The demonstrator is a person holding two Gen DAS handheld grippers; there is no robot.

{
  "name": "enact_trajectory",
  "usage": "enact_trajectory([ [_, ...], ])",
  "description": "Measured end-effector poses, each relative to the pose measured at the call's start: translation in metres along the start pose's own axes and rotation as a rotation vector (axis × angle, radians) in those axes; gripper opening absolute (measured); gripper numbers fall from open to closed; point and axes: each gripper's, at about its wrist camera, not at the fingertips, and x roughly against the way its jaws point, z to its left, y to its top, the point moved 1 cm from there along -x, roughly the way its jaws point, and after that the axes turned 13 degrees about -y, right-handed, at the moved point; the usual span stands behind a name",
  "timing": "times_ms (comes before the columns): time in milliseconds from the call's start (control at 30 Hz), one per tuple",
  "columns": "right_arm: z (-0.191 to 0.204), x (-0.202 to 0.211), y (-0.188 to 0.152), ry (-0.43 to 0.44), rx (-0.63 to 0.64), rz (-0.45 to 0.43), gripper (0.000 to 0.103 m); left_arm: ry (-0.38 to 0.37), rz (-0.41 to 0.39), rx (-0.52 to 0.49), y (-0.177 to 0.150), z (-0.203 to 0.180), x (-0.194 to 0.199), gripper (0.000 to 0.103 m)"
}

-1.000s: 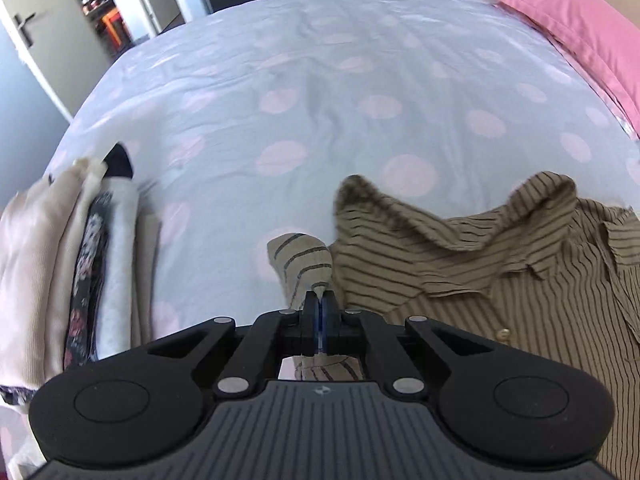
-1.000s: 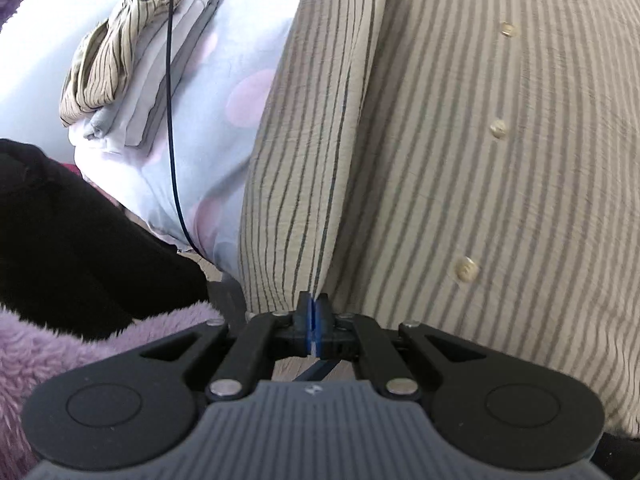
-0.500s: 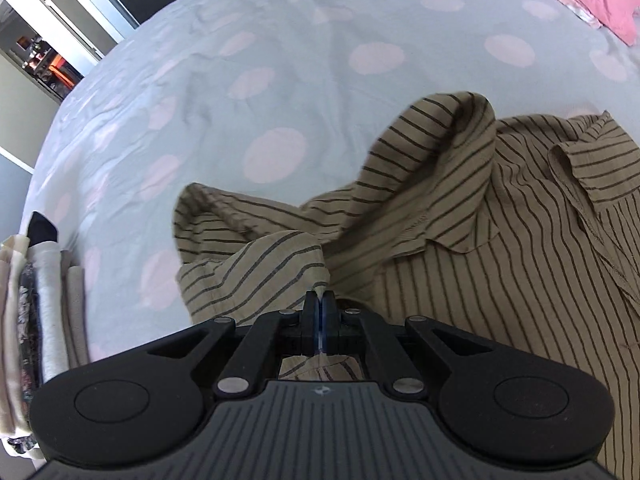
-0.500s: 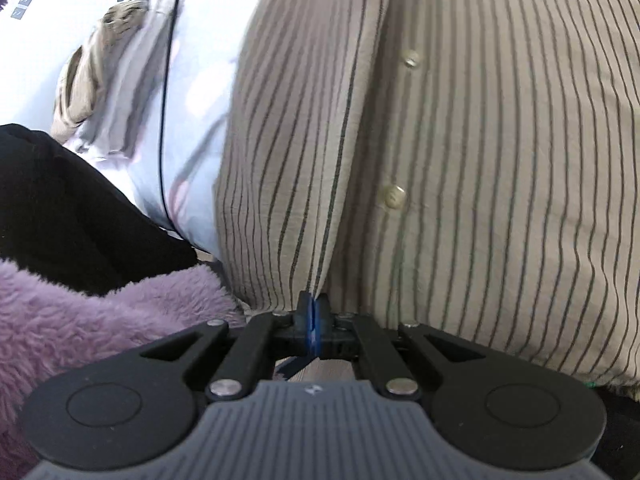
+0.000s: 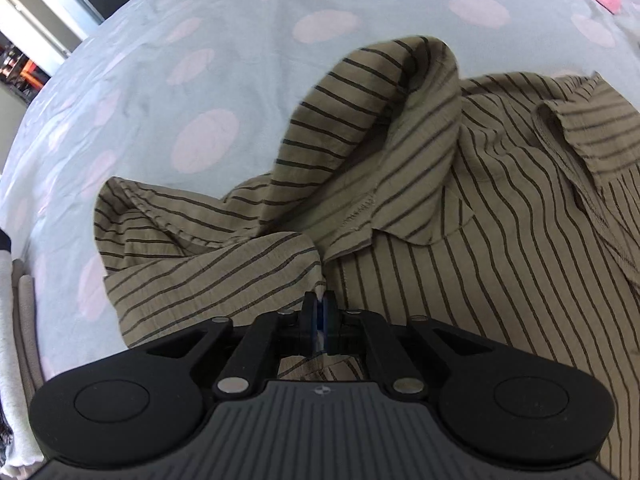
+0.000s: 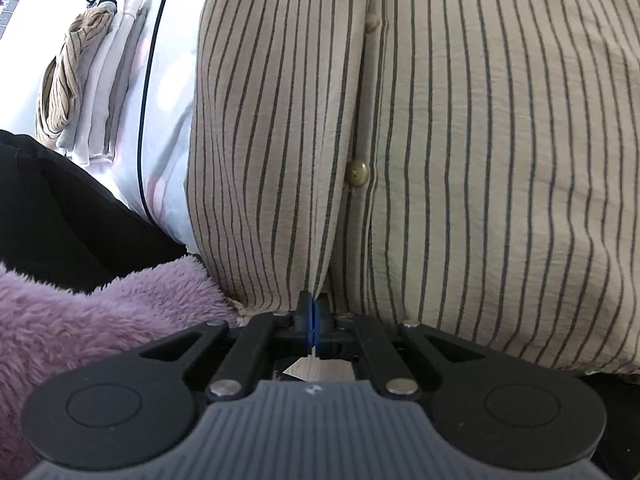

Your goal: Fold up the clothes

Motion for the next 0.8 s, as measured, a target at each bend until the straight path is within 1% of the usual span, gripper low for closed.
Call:
enact_trajectory([
  [100, -0.002, -0.007, 0.002, 0.010, -0.017, 0.022, 0.001, -0.020, -0.045, -0.013, -0.008, -0.001, 0.017, 0.015],
  [200, -0.004, -0.013, 0.002, -0.011, -0.014, 0.031, 0.001, -0.043, -0.106, -0.024, -0.020, 0.000, 0.047, 0.017],
  [333, -0.006, -0.021, 0.001, -0.015, -0.014, 0.034, 0.001, -0.098, -0.154, -0.026, -0.048, -0.003, 0.091, 0.019],
  [433, -0.008, -0.027, 0.000, -0.021, -0.022, 0.047, 0.001, -0.119, -0.172, -0.041, -0.083, -0.003, 0.121, 0.020],
  [533, -0.008, -0.030, -0.002, -0.028, -0.027, 0.056, 0.002, -0.142, -0.165, -0.033, -0.126, 0.001, 0.144, 0.021],
  [600, -0.007, -0.031, -0.004, -0.039, -0.025, 0.063, 0.006, -0.151, -0.169, -0.011, -0.154, 0.001, 0.157, 0.022],
  [733, -0.005, -0.031, -0.009, -0.092, -0.033, 0.106, 0.008, -0.172, -0.159, 0.025, -0.202, -0.004, 0.175, 0.025],
  [800, -0.004, -0.026, -0.013, -0.121, -0.033, 0.109, 0.015, -0.177, -0.156, 0.039, -0.223, -0.007, 0.183, 0.025],
])
